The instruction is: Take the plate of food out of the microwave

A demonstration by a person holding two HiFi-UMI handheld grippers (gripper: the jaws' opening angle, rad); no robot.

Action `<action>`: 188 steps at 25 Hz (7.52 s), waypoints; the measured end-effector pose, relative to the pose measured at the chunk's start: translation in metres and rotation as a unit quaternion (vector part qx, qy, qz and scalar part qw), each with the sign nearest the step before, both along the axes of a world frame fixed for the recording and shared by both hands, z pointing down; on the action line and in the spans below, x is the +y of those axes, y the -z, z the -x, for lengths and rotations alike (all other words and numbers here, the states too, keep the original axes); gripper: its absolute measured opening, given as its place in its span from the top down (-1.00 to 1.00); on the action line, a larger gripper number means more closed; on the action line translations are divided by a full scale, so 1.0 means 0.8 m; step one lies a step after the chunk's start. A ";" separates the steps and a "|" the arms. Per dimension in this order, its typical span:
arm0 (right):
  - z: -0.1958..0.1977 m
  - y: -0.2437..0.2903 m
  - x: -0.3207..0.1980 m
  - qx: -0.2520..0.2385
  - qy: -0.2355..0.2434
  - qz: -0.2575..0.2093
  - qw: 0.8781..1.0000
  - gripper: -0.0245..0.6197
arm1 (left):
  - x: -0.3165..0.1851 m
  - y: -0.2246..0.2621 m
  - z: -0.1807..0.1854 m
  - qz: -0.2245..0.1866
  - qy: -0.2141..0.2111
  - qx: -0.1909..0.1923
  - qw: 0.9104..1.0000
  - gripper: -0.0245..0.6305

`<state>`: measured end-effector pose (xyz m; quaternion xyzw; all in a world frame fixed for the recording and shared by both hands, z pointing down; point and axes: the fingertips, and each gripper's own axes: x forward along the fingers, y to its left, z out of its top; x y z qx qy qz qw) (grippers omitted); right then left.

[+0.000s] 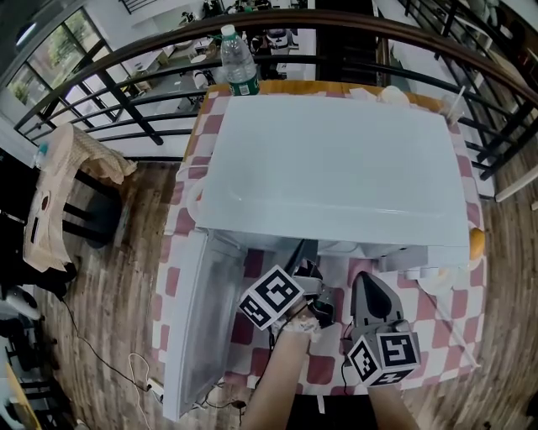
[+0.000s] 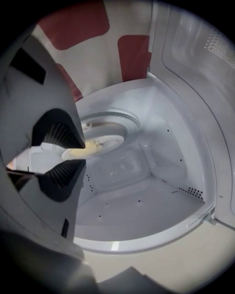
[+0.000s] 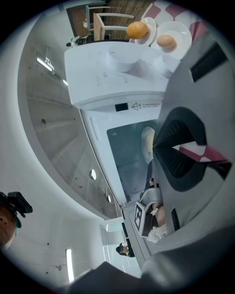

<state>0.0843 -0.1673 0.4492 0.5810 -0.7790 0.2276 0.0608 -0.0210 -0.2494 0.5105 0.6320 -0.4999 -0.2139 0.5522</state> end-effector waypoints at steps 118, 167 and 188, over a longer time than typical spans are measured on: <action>0.000 -0.023 0.000 -0.046 -0.014 0.033 0.998 0.95 | 0.067 -0.022 0.009 0.089 0.039 0.020 0.995 0.82; -0.008 -0.021 0.009 -0.050 -0.021 0.035 0.998 0.95 | 0.058 -0.037 0.021 0.075 0.081 0.110 0.988 0.82; -0.019 0.005 0.042 -0.063 -0.014 0.017 0.998 0.95 | 0.124 -0.011 0.021 0.073 0.077 0.117 0.988 0.83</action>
